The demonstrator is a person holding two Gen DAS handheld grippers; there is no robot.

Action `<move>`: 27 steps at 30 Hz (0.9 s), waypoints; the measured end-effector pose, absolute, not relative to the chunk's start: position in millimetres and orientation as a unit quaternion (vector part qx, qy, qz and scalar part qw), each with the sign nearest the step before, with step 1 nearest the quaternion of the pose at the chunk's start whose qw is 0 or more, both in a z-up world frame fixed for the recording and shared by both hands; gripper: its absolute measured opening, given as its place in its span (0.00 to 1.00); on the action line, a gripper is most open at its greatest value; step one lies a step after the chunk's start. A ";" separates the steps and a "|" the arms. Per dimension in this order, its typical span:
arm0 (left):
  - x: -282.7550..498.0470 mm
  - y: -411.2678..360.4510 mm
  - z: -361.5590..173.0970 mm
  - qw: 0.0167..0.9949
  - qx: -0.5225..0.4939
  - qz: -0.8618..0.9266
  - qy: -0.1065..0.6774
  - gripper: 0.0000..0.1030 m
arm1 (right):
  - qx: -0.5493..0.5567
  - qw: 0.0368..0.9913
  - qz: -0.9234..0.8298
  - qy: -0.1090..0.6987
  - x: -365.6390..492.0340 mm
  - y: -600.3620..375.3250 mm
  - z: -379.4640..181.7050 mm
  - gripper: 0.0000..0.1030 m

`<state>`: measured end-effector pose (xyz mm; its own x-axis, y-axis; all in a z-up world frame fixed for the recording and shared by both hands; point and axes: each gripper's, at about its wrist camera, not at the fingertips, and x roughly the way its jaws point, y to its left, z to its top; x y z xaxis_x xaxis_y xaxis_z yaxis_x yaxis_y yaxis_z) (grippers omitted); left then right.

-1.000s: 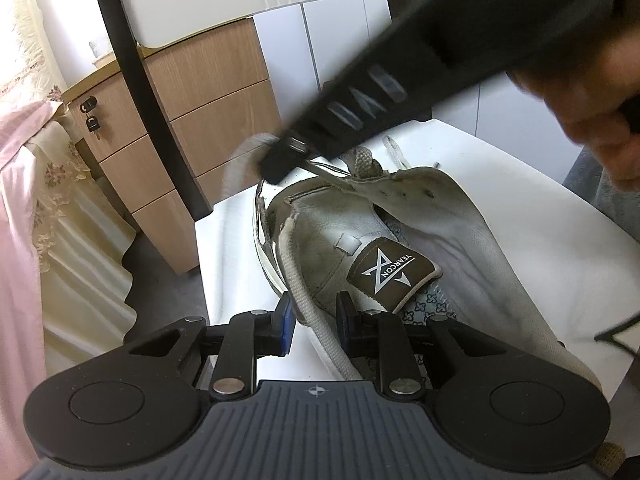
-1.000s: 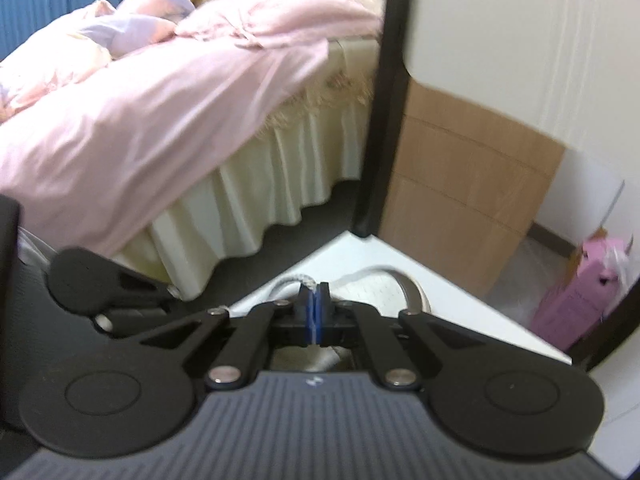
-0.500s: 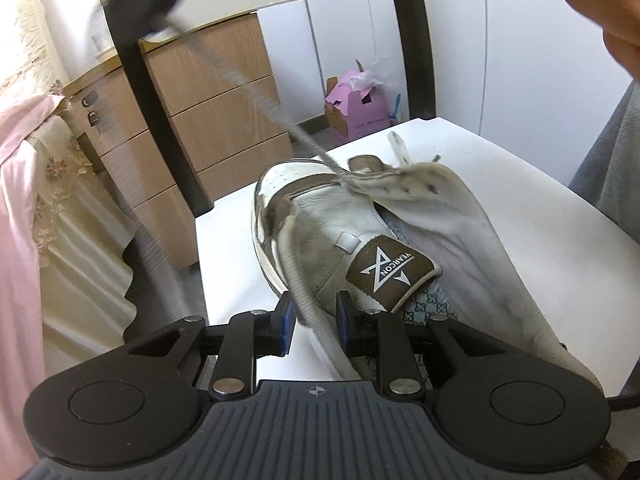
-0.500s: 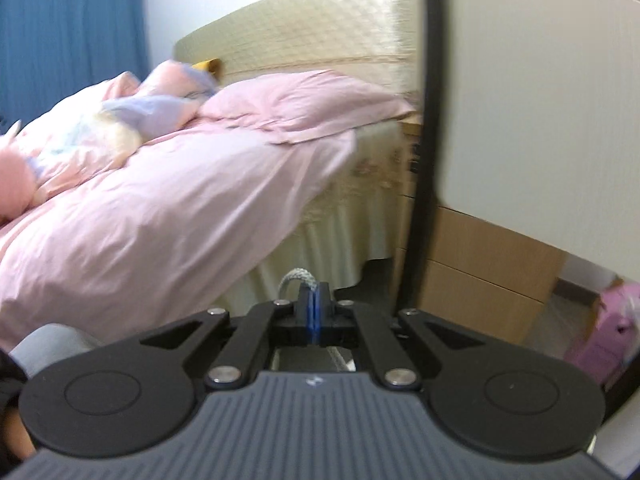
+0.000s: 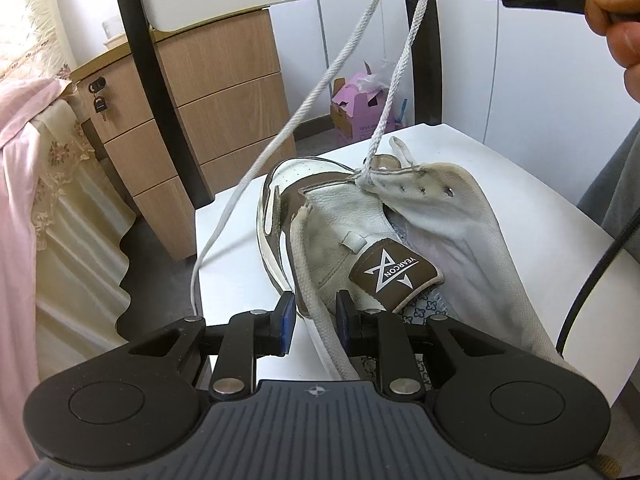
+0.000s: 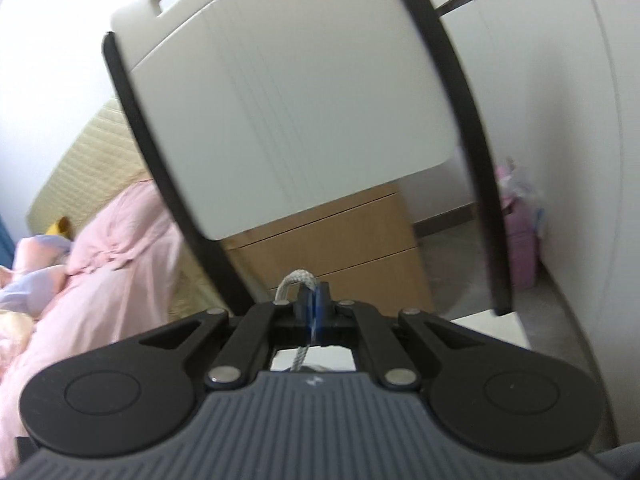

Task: Lace up shoes with both hands

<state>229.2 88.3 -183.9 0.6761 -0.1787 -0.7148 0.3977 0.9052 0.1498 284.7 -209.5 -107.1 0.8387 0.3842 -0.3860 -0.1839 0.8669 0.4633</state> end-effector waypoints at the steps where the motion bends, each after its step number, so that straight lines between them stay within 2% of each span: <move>1: 229.0 92.8 -183.3 0.904 0.147 -0.159 0.370 0.23 | 0.201 0.940 0.149 0.232 284.6 -207.2 -104.7 0.02; 10: 236.7 140.2 -177.6 0.905 0.141 -0.159 0.370 0.23 | 0.129 0.974 0.152 0.108 265.0 -190.4 -67.0 0.03; 16: 241.1 142.4 -179.9 0.905 0.140 -0.159 0.370 0.24 | 0.118 0.980 0.148 0.056 240.9 -200.0 -38.3 0.03; 23: 243.2 152.6 -181.2 0.904 0.137 -0.160 0.372 0.23 | 0.143 0.983 0.113 0.004 190.0 -241.3 -10.2 0.02; 27: 240.5 161.3 -179.0 0.903 0.140 -0.159 0.373 0.23 | 0.153 0.984 0.090 0.027 173.5 -273.2 -8.6 0.02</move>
